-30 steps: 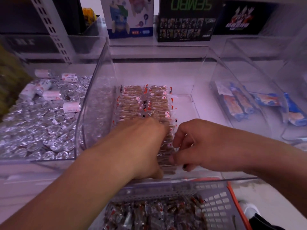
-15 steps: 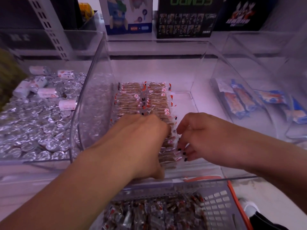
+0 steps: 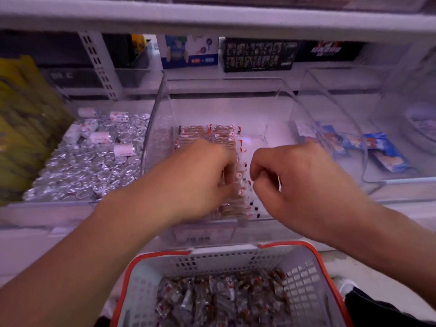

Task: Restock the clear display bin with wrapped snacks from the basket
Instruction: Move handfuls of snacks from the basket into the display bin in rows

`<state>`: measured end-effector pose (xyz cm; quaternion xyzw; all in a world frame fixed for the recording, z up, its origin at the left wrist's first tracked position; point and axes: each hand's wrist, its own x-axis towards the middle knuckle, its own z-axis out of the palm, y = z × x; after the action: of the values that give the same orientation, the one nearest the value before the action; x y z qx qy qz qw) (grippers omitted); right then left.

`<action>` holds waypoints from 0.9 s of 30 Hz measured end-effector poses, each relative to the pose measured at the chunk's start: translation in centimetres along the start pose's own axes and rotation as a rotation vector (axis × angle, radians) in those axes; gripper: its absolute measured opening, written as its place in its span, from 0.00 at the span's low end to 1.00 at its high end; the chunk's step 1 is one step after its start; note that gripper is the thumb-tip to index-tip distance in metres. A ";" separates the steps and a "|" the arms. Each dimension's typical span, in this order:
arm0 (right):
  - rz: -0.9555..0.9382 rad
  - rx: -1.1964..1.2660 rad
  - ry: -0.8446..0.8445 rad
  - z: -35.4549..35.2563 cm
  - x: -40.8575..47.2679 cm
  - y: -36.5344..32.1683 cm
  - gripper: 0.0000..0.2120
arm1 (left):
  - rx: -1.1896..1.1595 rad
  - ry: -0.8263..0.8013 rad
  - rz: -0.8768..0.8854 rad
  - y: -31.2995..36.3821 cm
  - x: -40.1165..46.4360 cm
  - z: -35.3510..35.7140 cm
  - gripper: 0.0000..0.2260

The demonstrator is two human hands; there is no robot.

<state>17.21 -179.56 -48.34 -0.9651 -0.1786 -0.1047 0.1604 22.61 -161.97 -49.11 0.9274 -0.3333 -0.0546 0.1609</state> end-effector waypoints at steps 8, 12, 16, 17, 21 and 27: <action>-0.283 0.028 -0.820 10.1 -10.5 -0.9 0.08 | 0.282 -0.106 0.267 3.3 -8.4 5.7 0.06; 0.009 -0.018 -1.239 18.8 -18.0 3.0 0.21 | 0.363 -0.605 0.018 2.4 -11.7 17.1 0.06; 0.387 0.097 -1.241 24.7 -22.3 5.4 0.30 | 0.169 -0.883 -0.273 -1.2 -16.5 26.7 0.20; 0.550 0.258 -1.227 26.1 -22.9 5.2 0.28 | 0.105 -0.904 -0.350 -1.9 -17.5 28.7 0.24; 0.960 0.526 -0.930 32.6 -26.2 4.4 0.43 | -0.139 -0.985 -0.645 -2.8 -20.4 35.6 0.31; 1.131 0.498 -0.557 38.3 -27.4 3.2 0.46 | -0.277 -0.915 -0.811 -2.3 -21.0 42.5 0.33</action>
<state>-1.09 -177.62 -91.79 -0.8354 0.3002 0.2923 0.3559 -1.06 -158.05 -90.04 0.8333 0.0200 -0.5455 0.0874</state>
